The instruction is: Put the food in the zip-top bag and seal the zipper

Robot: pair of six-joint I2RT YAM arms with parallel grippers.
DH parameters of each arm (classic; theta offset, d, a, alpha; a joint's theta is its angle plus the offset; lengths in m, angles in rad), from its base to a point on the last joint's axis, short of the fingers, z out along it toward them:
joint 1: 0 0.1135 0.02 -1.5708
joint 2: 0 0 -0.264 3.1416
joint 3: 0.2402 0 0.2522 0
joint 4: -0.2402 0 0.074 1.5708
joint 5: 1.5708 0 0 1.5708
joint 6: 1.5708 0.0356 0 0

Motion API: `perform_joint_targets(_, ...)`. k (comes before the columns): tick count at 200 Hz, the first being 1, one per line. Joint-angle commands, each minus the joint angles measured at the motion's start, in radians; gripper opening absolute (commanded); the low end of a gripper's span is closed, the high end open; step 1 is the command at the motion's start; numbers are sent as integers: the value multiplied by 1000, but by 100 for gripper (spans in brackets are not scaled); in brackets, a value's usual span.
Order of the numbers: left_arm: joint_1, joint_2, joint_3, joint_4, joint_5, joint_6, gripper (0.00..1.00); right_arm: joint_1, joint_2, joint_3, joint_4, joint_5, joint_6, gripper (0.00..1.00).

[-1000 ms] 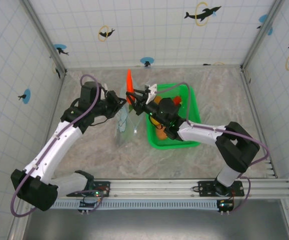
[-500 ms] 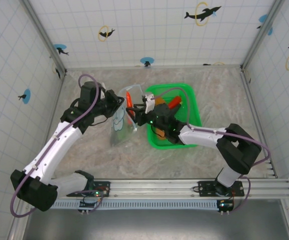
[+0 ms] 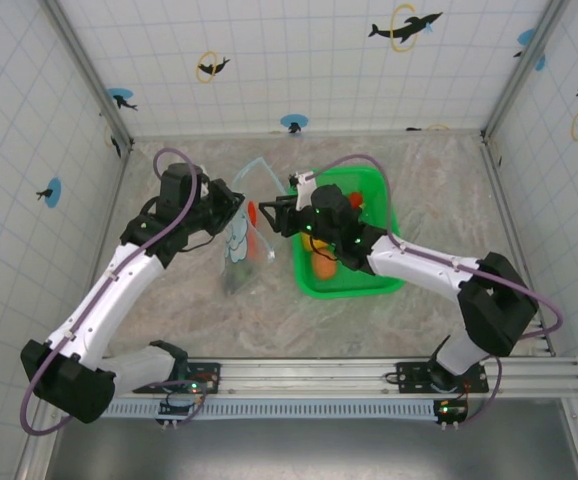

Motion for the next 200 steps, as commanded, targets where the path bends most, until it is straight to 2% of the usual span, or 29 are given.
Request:
perform_joint_targets(1, -2, -22, -8, -13, 4, 25, 0, -20, -63, 92, -125, -26, -22, 55)
perform_joint_targets(18, -3, -36, -27, 9, 36, 28, 0, -37, -73, 160, -222, -72, -24, 54)
perform_joint_targets(37, -3, -66, -30, 19, 31, 50, 0, -47, -111, 172, -305, -15, -40, 53)
perform_joint_targets(55, -3, -104, -33, 45, 49, 136, 0, -74, -167, 122, -313, 21, -35, 52)
perform_joint_targets(94, -3, -129, -49, -38, -31, 192, 0, -201, -183, 46, -426, 40, 34, 50)
perform_joint_targets(134, -3, -102, -33, -96, -66, 216, 0, -290, -69, 48, -587, 123, 120, 52)
perform_joint_targets(171, -3, -85, 83, -217, -162, 242, 0, -296, 80, 125, -701, 260, 238, 53)
perform_joint_targets(186, -4, -78, 114, -237, -155, 247, 0, -309, 152, 179, -749, 250, 268, 55)
perform_joint_targets(200, -3, -70, 128, -249, -147, 257, 0, -316, 193, 180, -722, 218, 288, 57)
